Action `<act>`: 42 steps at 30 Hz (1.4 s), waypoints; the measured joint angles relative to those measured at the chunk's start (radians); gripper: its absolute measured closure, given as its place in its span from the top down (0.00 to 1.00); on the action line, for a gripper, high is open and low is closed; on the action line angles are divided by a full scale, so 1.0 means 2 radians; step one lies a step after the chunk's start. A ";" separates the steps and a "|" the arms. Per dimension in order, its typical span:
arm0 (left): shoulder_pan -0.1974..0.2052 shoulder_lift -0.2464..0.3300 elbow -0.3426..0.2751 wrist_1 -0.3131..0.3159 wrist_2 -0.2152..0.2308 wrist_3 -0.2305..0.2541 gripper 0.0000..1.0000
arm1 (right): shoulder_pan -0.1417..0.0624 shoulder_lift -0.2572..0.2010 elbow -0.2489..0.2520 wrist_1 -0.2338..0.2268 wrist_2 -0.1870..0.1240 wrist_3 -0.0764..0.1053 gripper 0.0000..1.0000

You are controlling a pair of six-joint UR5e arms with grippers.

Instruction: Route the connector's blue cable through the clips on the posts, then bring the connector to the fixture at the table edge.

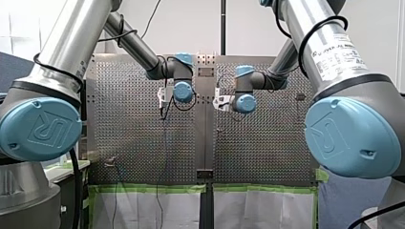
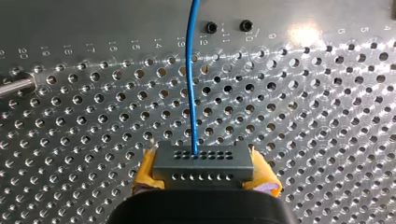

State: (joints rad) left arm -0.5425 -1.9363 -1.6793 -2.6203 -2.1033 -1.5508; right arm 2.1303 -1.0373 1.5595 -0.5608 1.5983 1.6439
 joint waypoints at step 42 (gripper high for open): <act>0.004 -0.022 -0.025 0.032 0.023 0.002 0.14 | -0.001 0.005 0.007 0.018 -0.001 -0.001 0.00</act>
State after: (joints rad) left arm -0.5336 -1.9808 -1.7303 -2.5568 -2.0563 -1.5471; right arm 2.1290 -1.0283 1.5734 -0.5258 1.5971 1.6413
